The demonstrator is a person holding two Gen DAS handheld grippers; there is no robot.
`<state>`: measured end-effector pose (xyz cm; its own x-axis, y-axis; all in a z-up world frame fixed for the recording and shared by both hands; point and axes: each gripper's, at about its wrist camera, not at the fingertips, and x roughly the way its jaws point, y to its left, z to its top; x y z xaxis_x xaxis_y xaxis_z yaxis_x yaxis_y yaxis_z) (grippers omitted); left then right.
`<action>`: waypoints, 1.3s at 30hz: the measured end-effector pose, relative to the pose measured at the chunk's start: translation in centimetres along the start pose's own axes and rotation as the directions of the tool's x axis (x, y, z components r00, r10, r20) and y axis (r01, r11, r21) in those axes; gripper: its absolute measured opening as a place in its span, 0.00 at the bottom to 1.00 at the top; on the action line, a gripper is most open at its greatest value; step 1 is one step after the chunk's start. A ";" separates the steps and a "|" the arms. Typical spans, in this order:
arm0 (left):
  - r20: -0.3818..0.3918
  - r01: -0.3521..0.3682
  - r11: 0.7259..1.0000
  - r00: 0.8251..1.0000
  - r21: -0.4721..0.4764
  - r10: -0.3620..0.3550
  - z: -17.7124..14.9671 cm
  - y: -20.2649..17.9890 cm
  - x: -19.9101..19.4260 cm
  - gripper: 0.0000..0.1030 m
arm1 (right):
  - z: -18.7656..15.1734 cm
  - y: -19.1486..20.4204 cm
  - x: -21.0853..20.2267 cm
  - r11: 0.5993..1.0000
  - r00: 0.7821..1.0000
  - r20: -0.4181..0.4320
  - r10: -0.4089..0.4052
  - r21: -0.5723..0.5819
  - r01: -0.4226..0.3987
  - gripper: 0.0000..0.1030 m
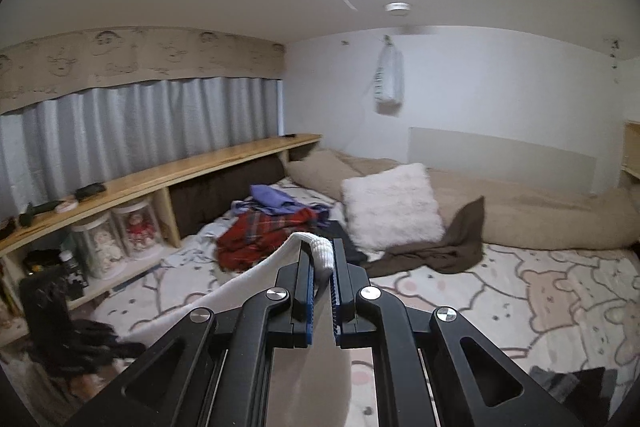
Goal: Fold clothes
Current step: 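Lift the T-shirt high with the right tool while the left tool regrips its hem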
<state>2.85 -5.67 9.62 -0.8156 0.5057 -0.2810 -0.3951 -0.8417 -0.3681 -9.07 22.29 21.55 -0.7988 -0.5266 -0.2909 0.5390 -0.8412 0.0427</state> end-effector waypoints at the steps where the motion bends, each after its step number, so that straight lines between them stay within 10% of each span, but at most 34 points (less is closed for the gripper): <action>1: -0.001 -0.009 1.000 1.000 0.003 0.009 0.2 0.1 0.0 0.07 | -0.1 -0.5 0.0 1.000 1.000 0.000 -0.013 0.008 0.013 0.07; 10: -0.073 0.001 1.000 0.997 -0.019 -0.002 -0.9 -0.4 3.9 0.04 | -0.8 -0.8 -0.6 0.999 0.999 -0.015 -0.036 -0.016 0.036 0.07; 14: -0.080 0.009 1.000 0.997 -0.025 -0.011 -3.7 -1.8 5.9 0.63 | -0.7 -1.1 -1.4 0.998 0.998 -0.015 -0.055 -0.020 0.054 0.07; 32: -0.042 -0.058 0.976 0.997 0.210 0.068 -10.9 -11.5 12.9 0.64 | -1.4 -0.1 -3.0 0.999 0.999 -0.023 -0.031 -0.018 0.031 0.07; 39: -0.050 -0.062 0.997 0.997 0.053 0.065 -9.2 -6.8 12.4 0.26 | -1.4 0.5 -4.1 0.998 0.999 -0.017 -0.040 -0.050 0.039 0.07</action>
<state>-0.62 8.09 0.48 -0.8172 0.4592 -0.3482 -0.3659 -0.8802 -0.3022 -5.15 24.18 21.44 -0.8149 -0.4907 -0.3085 0.5204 -0.8538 -0.0164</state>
